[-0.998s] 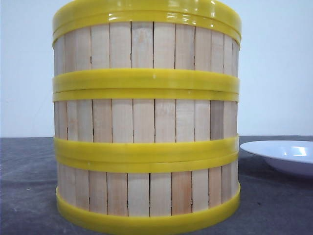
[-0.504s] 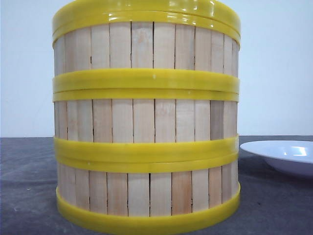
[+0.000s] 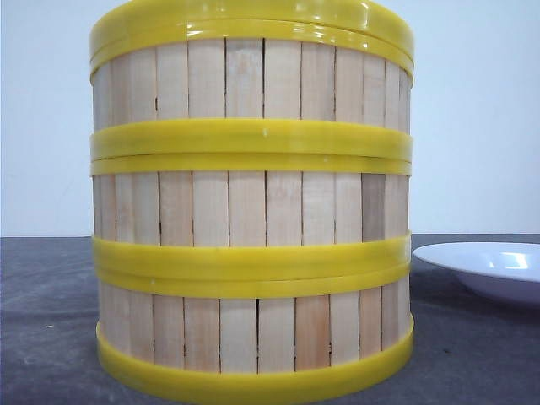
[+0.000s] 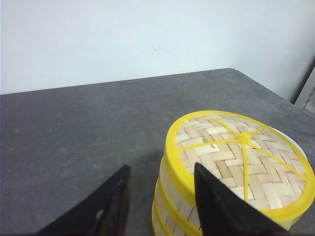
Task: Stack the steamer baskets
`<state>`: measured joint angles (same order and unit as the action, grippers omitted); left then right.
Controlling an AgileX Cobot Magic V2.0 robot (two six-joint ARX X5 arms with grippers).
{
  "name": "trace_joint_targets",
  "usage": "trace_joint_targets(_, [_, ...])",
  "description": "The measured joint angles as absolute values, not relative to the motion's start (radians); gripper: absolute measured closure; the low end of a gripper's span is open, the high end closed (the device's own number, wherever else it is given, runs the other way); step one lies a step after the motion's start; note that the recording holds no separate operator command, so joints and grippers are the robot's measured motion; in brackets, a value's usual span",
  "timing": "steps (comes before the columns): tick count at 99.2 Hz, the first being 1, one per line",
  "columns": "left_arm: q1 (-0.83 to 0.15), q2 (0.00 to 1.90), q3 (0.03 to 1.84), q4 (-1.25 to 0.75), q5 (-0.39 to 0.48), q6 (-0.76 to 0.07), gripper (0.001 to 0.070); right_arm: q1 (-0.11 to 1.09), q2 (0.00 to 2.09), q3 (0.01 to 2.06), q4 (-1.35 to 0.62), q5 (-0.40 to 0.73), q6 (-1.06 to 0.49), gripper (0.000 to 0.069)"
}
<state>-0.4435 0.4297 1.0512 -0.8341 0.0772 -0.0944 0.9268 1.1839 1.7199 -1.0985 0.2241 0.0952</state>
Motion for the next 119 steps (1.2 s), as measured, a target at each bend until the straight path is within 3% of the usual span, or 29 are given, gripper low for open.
trace_joint_targets(52, [-0.443,0.43,1.051,-0.834,0.077,-0.094,0.0474,0.968,1.054,1.72,-1.215,0.344,0.192,0.0284])
trace_joint_targets(57, [-0.443,0.43,1.051,-0.834,0.077,-0.094,0.0477,0.968,1.055,1.72,-1.216,0.344,0.193,0.0324])
trace_joint_targets(61, [-0.443,0.43,1.051,-0.834,0.077,-0.094,0.0495,0.968,1.055,1.72,-1.216,0.344,0.195,0.0405])
trace_joint_targets(69, [-0.443,0.43,1.051,-0.834,0.077,-0.096,0.0621,0.968,1.055,1.72,-1.217,0.345,0.196,0.06])
trace_joint_targets(74, [-0.443,0.43,1.051,-0.834,0.077,-0.096,0.0657,0.968,1.055,1.72,-1.218,0.344,0.196,0.0645])
trace_joint_targets(87, [-0.443,0.43,1.051,-0.834,0.077,-0.097,0.0678,0.968,1.055,1.72,-1.218,0.344,0.196,0.0679])
trace_joint_targets(119, [-0.443,0.43,1.051,-0.834,0.077,-0.097,0.0678,0.968,1.055,1.72,-1.216,0.344,0.196,0.0682])
